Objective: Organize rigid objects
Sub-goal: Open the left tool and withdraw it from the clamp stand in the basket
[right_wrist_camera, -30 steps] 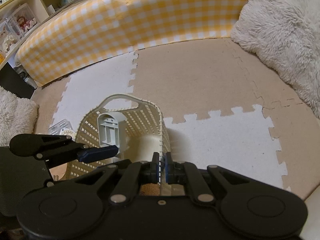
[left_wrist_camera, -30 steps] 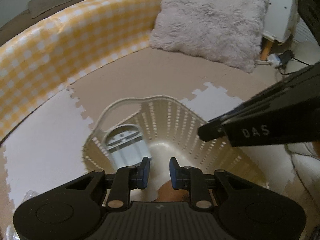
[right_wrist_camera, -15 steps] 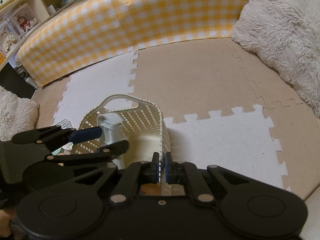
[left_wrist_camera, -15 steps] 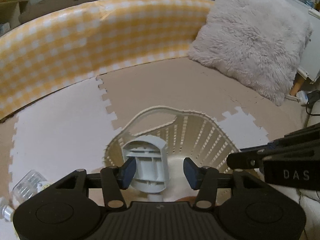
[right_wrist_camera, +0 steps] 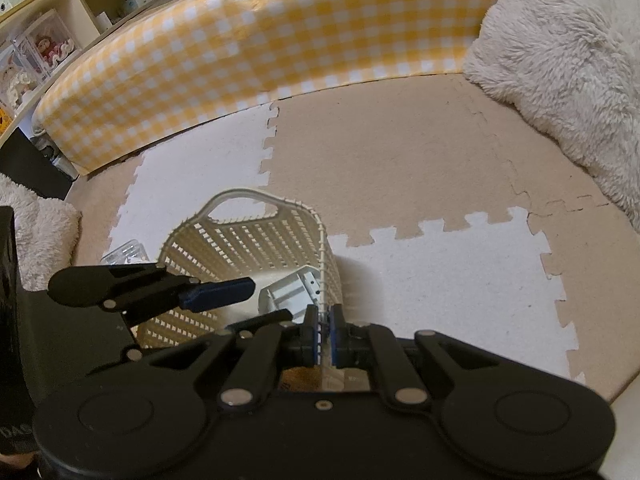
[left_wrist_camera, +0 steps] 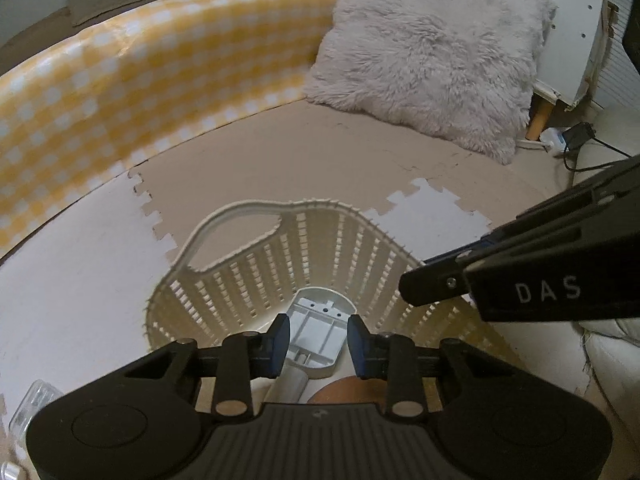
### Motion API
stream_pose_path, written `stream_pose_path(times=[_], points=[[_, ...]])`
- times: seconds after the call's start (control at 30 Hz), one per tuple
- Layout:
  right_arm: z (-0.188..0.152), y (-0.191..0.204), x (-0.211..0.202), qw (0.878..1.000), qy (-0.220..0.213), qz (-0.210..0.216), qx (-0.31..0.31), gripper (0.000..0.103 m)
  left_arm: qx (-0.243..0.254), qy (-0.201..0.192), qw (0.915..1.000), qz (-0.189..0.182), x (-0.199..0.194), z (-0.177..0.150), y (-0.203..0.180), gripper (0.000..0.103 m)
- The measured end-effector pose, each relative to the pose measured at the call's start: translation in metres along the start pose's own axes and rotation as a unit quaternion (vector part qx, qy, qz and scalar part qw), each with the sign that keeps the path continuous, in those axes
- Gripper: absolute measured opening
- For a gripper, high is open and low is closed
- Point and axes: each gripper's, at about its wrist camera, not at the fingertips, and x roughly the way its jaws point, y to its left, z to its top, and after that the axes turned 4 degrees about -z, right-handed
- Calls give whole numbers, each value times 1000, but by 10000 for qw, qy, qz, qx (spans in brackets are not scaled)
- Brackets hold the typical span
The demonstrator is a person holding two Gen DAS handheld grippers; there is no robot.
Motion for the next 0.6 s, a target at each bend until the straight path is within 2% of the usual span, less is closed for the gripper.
stream_pose_path(times=[0.2, 0.33, 0.47, 0.6], points=[[0, -2, 0, 10000, 2, 7, 31, 6, -91, 0, 9999, -103, -18, 1, 1, 35], [0, -2, 0, 10000, 2, 5, 38, 6, -112, -124, 9997, -202, -35, 0, -4, 52], [1, -3, 0, 10000, 2, 0, 33, 6, -37, -167, 9996, -236, -53, -3, -10, 59], [0, -3, 0, 10000, 1, -3, 39, 6, -62, -206, 9996, -174, -69, -8, -11, 78]])
